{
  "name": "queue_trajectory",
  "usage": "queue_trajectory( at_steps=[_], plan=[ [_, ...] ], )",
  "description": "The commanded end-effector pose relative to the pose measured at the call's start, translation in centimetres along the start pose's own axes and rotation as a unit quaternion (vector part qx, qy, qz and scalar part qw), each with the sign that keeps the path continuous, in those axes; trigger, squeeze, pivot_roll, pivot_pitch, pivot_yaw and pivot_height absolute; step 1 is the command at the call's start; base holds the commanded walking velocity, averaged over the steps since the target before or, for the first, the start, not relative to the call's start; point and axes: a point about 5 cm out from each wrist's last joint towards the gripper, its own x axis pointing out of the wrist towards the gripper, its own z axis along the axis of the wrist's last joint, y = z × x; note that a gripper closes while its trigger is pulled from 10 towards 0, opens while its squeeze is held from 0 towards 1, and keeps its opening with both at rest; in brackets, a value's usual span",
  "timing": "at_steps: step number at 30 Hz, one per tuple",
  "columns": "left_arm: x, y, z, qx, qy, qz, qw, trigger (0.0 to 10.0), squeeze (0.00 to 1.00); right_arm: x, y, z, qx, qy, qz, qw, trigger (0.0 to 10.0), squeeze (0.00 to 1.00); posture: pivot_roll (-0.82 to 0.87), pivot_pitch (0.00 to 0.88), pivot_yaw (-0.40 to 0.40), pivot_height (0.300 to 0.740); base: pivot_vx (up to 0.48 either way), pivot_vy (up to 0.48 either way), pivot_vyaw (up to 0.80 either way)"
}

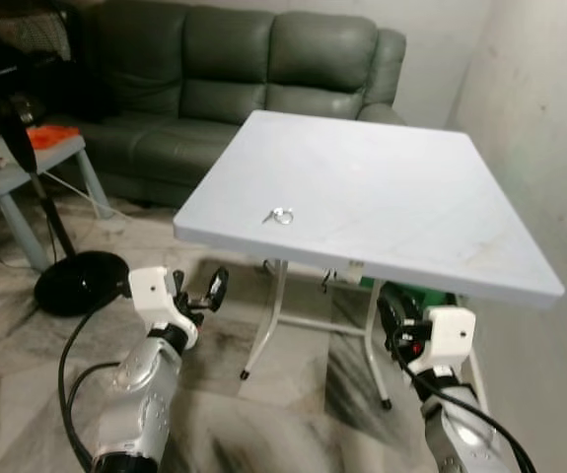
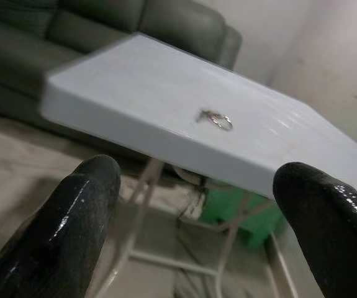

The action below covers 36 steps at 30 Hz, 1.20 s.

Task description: Hang keys on a hook

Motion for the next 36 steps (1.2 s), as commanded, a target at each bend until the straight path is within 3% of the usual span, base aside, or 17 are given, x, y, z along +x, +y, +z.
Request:
queue_trajectory(
  at_steps=[1, 21, 36],
  plan=[
    [0.3, -0.37, 0.28, 0.005, 0.001, -0.006, 1.0, 10.0, 0.0, -0.02, -0.27, 0.09, 0.003, 0.001, -0.004, 1.0, 10.0, 0.0, 0.02, 0.0, -0.047, 0.74, 0.0, 0.0, 0.0],
    [0.4, -0.67, 0.07, 0.01, 0.006, -0.009, 1.0, 10.0, 0.0, -0.02, -0.32, 0.28, 0.001, 0.003, -0.001, 1.0, 10.0, 0.0, 0.01, 0.0, -0.05, 0.74, 0.0, 0.0, 0.0],
    [0.7, -1.08, 0.29, 0.019, 0.0, -0.017, 1.0, 10.0, 0.0, 0.4, -0.37, 0.47, 0.0, 0.002, 0.005, 1.0, 10.0, 0.0, 0.02, 0.0, -0.052, 0.74, 0.369, 0.0, 0.0]
  ],
)
